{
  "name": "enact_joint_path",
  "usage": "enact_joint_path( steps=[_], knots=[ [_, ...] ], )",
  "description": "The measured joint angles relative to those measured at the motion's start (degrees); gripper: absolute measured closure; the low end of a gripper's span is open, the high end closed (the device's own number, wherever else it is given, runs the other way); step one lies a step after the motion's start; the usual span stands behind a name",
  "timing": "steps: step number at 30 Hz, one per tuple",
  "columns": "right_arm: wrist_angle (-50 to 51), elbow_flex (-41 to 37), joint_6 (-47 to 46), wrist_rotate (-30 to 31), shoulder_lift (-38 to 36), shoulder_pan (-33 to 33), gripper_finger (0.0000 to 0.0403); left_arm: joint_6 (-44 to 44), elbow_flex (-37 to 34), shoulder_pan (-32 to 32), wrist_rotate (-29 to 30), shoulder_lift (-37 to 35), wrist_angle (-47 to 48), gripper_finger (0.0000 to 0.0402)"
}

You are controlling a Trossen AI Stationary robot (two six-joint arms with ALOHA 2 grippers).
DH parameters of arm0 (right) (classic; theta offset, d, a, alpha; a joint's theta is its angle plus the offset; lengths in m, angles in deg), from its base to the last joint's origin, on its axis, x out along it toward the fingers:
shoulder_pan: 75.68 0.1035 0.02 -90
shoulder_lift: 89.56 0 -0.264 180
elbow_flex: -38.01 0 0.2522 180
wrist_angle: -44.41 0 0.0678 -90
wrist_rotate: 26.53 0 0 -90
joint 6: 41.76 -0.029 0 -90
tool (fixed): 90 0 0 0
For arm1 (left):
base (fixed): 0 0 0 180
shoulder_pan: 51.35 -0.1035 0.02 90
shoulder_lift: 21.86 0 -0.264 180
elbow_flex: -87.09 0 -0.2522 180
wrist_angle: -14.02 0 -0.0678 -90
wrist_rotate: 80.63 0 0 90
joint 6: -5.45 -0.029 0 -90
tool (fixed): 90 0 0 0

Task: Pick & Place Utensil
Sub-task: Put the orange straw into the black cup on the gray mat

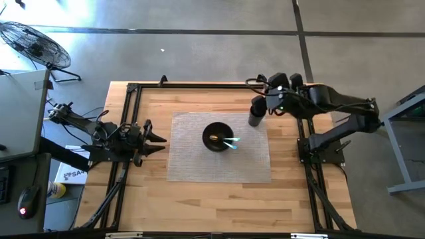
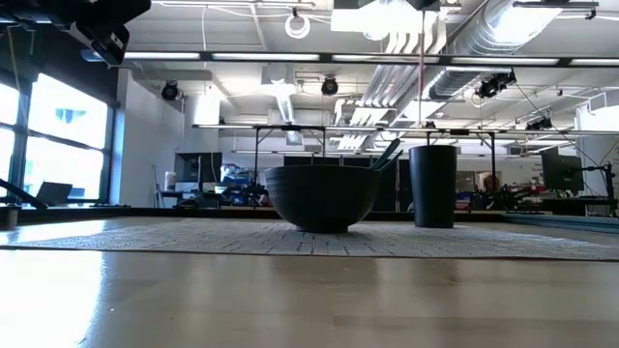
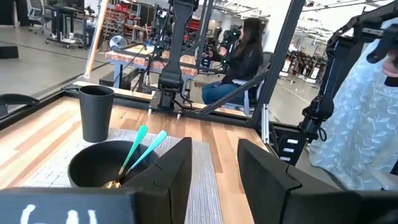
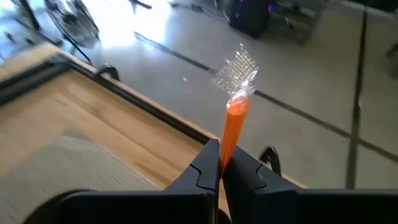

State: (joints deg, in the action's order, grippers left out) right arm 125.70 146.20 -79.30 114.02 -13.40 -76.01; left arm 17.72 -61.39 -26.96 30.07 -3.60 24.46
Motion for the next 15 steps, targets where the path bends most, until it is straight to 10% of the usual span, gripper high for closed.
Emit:
enact_joint_path(
  steps=[15],
  knots=[
    [-6.7, -17.8, -8.8, -5.6, -0.8, -5.9, 0.0389, 0.0, 0.0, 0.0, 0.0, 0.0, 0.1, 0.0273]
  ],
)
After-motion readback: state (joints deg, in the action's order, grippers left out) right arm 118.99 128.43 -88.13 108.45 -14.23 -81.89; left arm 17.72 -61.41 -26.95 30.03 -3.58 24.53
